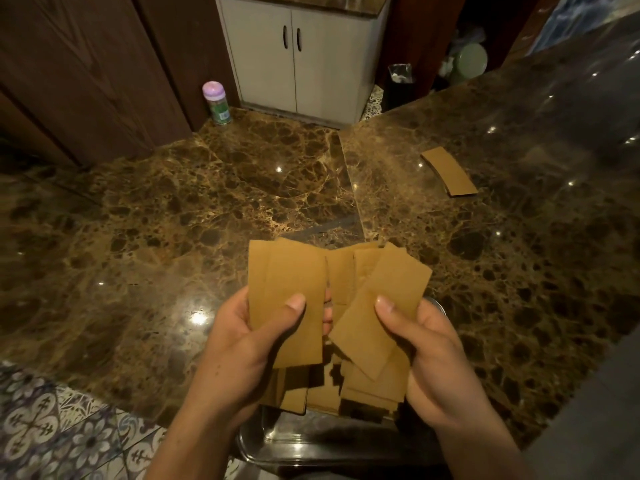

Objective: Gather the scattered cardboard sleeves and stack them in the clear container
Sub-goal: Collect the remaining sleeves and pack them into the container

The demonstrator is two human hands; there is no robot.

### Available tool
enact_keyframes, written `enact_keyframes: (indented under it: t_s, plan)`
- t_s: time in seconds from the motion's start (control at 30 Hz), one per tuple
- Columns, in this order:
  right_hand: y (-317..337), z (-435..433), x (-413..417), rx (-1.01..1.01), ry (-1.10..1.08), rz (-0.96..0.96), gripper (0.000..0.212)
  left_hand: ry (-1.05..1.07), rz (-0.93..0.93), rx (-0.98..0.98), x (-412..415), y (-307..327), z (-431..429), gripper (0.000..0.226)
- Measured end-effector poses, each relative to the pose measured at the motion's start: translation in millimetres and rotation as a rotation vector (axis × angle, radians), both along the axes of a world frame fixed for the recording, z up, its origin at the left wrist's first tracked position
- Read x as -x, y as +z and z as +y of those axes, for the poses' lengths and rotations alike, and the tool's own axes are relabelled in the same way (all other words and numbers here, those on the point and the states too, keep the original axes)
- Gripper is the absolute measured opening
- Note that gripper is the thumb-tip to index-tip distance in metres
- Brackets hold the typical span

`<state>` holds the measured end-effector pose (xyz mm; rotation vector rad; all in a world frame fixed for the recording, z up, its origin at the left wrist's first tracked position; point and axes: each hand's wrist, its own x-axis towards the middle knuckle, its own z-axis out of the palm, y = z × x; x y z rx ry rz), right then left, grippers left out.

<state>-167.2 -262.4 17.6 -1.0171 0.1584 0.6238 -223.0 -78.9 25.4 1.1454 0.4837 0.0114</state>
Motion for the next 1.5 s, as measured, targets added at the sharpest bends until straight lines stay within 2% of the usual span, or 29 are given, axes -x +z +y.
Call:
enact_keyframes:
  t_s: [0.07, 0.2, 0.27, 0.4, 0.47, 0.57, 0.67, 0.7, 0.77, 0.87, 1.0, 1.07, 1.13, 1.2, 1.3, 1.4, 1.5]
  plan:
    - [-2, -1, 2, -0.048, 0.031, 0.008, 0.042, 0.034, -0.02, -0.004, -1, 0, -3, 0.028]
    - [-9, -2, 4, -0.05, 0.085, 0.004, 0.08, 0.039, -0.004, -0.069, -2, -3, -5, 0.036]
    - [-9, -4, 1, -0.026, 0.08, -0.007, 0.074, -0.031, 0.011, -0.107, -2, -4, -4, 0.036]
    - [-2, -7, -6, 0.043, 0.079, -0.025, 0.042, -0.2, 0.031, -0.144, 0, -4, 6, 0.049]
    - [-1, -6, -6, 0.04, 0.041, -0.01, 0.034, -0.196, 0.013, -0.121, 1, -4, 9, 0.055]
    - [-2, -5, -4, 0.051, -0.014, -0.005, 0.04, 0.025, -0.014, -0.019, 1, -6, 9, 0.058]
    - [-4, -8, 0, 0.122, 0.13, -0.045, 0.034, 0.242, -0.018, -0.061, -2, -8, 5, 0.048]
    - [-8, -11, 2, 0.16, 0.194, -0.061, 0.038, 0.268, -0.012, -0.099, -2, -8, 4, 0.044]
    - [-11, -15, 2, 0.235, 0.267, -0.095, 0.046, 0.23, -0.003, -0.198, -1, -6, 5, 0.041]
    - [-13, -23, -4, 0.267, 0.26, -0.133, 0.054, 0.061, -0.01, -0.284, -1, -3, 10, 0.034]
    - [-10, -20, -7, 0.282, 0.34, -0.158, 0.065, -0.048, -0.027, -0.189, -4, -1, 9, 0.021]
    - [-11, -15, -6, 0.234, 0.265, -0.117, 0.059, -0.032, -0.016, -0.059, -3, 0, 7, 0.015]
    - [-10, -11, -5, 0.146, 0.171, -0.052, 0.045, -0.001, -0.007, 0.042, -3, 0, 5, 0.019]
    - [-10, -9, -4, 0.06, 0.127, 0.001, 0.045, 0.031, -0.026, -0.001, -3, -1, 4, 0.021]
    - [-9, -7, -1, 0.013, 0.118, 0.033, 0.059, 0.078, -0.051, -0.115, -4, -2, 1, 0.022]
    - [-8, -5, 1, -0.01, 0.105, 0.034, 0.055, 0.08, -0.084, -0.281, -4, -5, -1, 0.017]
    - [-3, -1, 0, -0.041, 0.101, 0.007, 0.075, 0.072, -0.129, -0.428, -3, -7, -3, 0.016]
